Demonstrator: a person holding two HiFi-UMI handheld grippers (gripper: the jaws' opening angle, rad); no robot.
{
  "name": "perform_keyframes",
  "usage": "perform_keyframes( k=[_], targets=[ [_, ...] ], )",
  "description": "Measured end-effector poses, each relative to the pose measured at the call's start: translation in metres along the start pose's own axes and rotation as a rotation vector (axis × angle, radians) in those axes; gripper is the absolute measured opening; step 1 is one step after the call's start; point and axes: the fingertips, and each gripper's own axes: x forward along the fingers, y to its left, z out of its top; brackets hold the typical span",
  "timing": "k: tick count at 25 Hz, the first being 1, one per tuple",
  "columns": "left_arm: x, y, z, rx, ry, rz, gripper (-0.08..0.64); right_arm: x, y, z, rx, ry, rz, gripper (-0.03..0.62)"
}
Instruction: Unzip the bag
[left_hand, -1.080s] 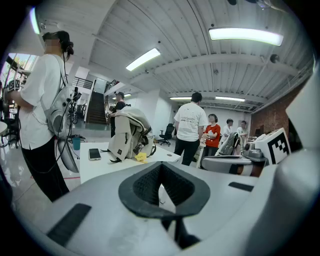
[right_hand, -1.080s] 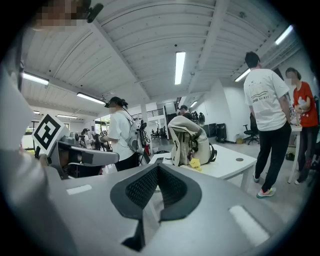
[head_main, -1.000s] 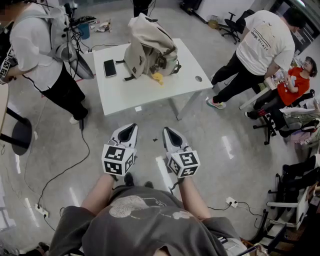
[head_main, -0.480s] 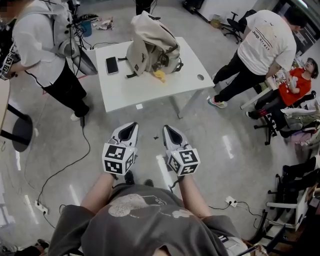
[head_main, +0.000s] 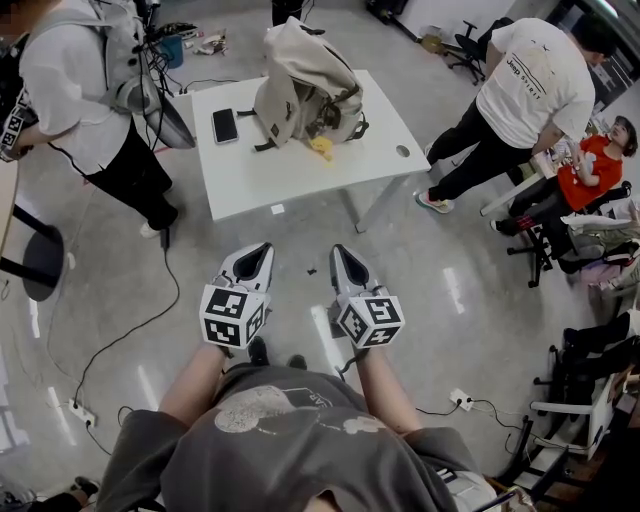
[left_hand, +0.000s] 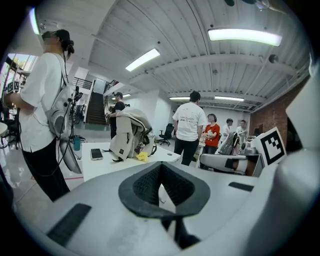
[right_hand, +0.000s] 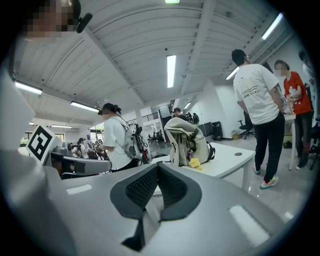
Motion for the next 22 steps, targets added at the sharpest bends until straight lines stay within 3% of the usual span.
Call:
perform_keyframes(
  k=[13,22],
  targets=[
    [0.013,0.023,0.006,0.008,0.004,-0.076,0.005,0.022,0.001,-0.009,0.004,0.029,-0.090,0.000],
    [0.022,0.052,0.000,-0.027,0.006,-0.104,0.005,0.038,0.001,-0.021,-0.010,0.056,-0.153,0.000]
  ],
)
